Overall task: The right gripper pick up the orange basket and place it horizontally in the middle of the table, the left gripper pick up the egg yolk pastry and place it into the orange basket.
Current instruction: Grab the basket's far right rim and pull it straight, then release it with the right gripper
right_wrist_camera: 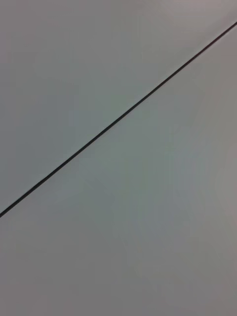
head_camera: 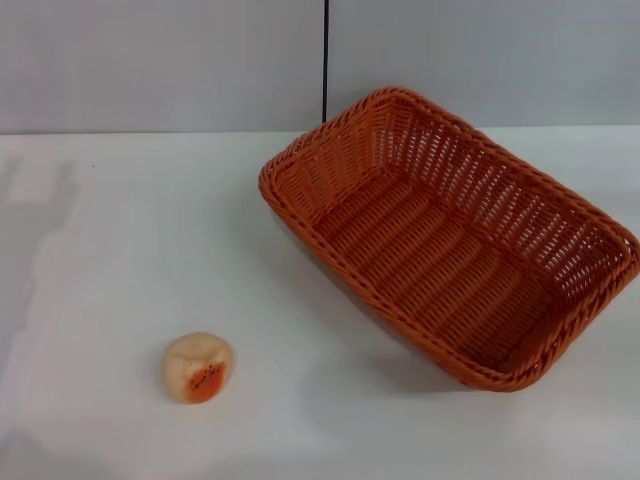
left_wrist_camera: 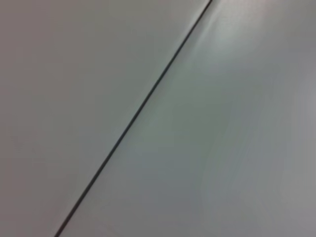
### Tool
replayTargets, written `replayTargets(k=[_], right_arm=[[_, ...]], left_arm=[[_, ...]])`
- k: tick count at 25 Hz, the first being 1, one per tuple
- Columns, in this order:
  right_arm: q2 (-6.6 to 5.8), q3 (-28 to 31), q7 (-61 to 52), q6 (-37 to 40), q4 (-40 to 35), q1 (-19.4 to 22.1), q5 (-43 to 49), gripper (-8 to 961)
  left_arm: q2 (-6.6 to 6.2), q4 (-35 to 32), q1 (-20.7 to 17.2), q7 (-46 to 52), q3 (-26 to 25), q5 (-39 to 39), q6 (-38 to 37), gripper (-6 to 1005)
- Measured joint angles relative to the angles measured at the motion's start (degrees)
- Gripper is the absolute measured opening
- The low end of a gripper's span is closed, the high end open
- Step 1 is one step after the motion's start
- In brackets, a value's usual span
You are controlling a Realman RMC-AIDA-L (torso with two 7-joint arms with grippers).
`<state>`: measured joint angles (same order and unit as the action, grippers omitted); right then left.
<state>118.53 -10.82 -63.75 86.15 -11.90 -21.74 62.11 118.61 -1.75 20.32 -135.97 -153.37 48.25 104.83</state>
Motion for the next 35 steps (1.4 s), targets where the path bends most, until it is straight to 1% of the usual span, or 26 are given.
replayTargets(k=[5,6,7,8,9,10,13,14,15,17,18,19,20,23,25,27,29,31,33,35], right_arm=[[-0.03,-0.8,-1.8,0.0,-0.9,0.1,0.6,472],[-0.09,-1.6,-2.8,0.0,-1.8,0.2,1.4,472],[-0.33,-3.8,-4.9,0.0,-4.4,0.5,3.5,471],[-0.33,-3.8,-4.9,0.0,-4.4,0.5,3.5,471],[-0.7,-6.6,-7.0,0.4,-8.1,0.8,6.2,471],[-0.7,-6.6,-7.0,0.4,-8.1,0.8,6.2,471],[-1.59,-10.3,-10.7,3.0,-15.1,1.2,11.3,471],[-2.48,-11.9,-15.1,5.2,-19.9,1.3,14.8,471],[-2.48,-11.9,-15.1,5.2,-19.9,1.3,14.8,471],[-3.55,-12.8,-21.1,6.9,-25.6,1.0,19.0,471],[-4.39,-13.2,-24.4,7.8,-28.9,0.6,21.3,471],[-5.94,-13.6,-31.7,9.9,-35.1,-0.9,26.8,471],[-5.94,-13.6,-31.7,9.9,-35.1,-0.9,26.8,471],[-7.67,-13.8,-41.1,13.0,-44.6,-4.1,36.6,470],[-9.01,-13.9,-47.3,15.9,-49.7,-7.7,45.4,470],[-10.34,-14.0,-51.4,18.9,-52.1,-12.1,53.6,470],[-11.48,-14.9,-54.4,21.2,-52.6,-16.6,61.5,474],[-12.07,-17.5,-56.2,21.7,-52.5,-19.9,68.4,477],[-12.24,-21.6,-57.8,20.8,-52.3,-22.7,74.9,481],[-12.16,-25.1,-58.8,19.7,-51.7,-24.7,79.2,485]], left_arm=[[-0.08,0.3,0.4,-0.1,0.4,0.3,-0.6,832],[-0.09,0.3,0.4,-0.1,0.6,0.3,-0.7,832],[-0.09,0.3,0.4,-0.1,0.6,0.3,-0.7,832],[-0.09,0.3,0.4,-0.1,0.6,0.3,-0.7,832],[-0.1,0.4,0.5,-0.1,1.4,0.3,-0.7,832],[-0.12,0.4,0.5,-0.1,1.8,0.3,-0.7,832],[-0.28,0.7,0.6,-0.1,3.0,0.4,-0.8,832],[-0.3,1.1,0.6,-0.1,3.6,0.4,-0.9,832],[-0.3,1.7,0.4,-0.1,4.7,0.4,-1.0,832],[-0.3,2.9,0.0,-0.1,7.2,0.4,-1.6,832],[-0.3,3.1,0.0,-0.1,7.7,0.4,-1.7,832],[-0.31,3.2,-0.1,-0.1,8.1,0.4,-1.9,832],[-0.31,3.5,-0.2,-0.1,8.8,0.4,-2.3,832],[-0.31,3.8,-0.4,-0.2,9.5,0.3,-2.7,832],[-0.28,3.8,-0.4,-0.2,9.7,0.3,-2.9,832],[-0.27,3.8,-0.4,-0.2,10.3,0.3,-3.2,832],[-0.24,3.7,-0.4,-0.1,10.5,0.3,-3.4,832],[-0.2,3.5,-0.5,0.1,10.7,0.3,-3.8,832],[-0.16,3.4,-0.6,0.3,10.9,0.3,-4.1,832],[-0.12,3.2,-0.7,0.5,11.0,0.3,-4.2,832]])
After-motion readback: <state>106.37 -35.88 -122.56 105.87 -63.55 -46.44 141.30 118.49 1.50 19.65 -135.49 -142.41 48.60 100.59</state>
